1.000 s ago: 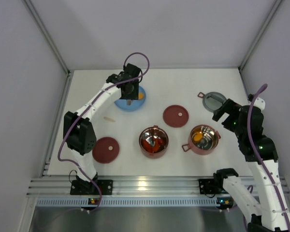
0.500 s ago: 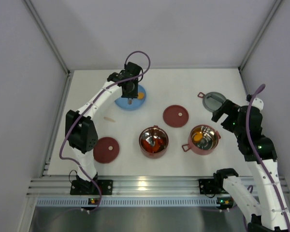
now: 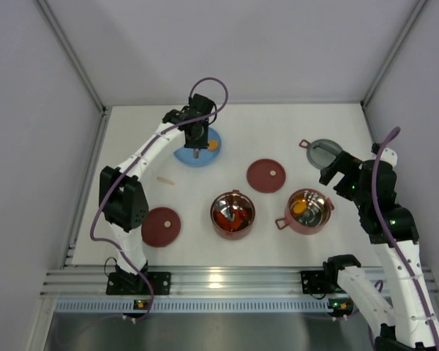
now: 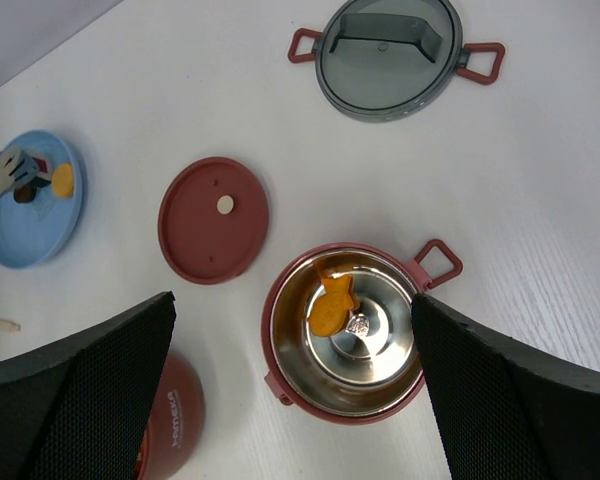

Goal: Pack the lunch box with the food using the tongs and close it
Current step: Pick up the fake food from the plate.

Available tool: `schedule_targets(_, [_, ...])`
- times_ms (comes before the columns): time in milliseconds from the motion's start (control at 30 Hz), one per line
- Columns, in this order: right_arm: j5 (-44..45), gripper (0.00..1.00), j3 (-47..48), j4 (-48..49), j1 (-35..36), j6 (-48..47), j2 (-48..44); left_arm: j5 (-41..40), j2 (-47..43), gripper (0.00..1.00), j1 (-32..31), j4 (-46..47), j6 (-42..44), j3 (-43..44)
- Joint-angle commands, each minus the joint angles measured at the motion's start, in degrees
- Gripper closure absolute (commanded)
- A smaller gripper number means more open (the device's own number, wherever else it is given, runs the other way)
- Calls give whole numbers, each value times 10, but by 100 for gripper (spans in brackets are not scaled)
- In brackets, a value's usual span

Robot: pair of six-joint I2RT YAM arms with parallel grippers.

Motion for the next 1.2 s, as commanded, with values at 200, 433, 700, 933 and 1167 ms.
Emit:
schedule_targets(200, [-5, 1, -1, 32, -6, -3, 5, -7, -67, 99, -11, -21, 15, 46])
schedule_targets(433, [-5, 1, 0, 31, -6, 0, 4, 15, -95, 100, -40, -25, 20, 66])
schedule_targets(700, [18, 0, 16, 19, -6, 6, 1, 86, -121, 100, -172, 17, 14, 79])
schedule_targets(933, [40, 1, 33, 0, -6, 8, -10, 156, -123, 100, -264, 54, 2, 68])
schedule_targets(1167, [49, 1, 36, -9, -6, 6, -16, 208, -120, 100, -324, 61, -4, 49])
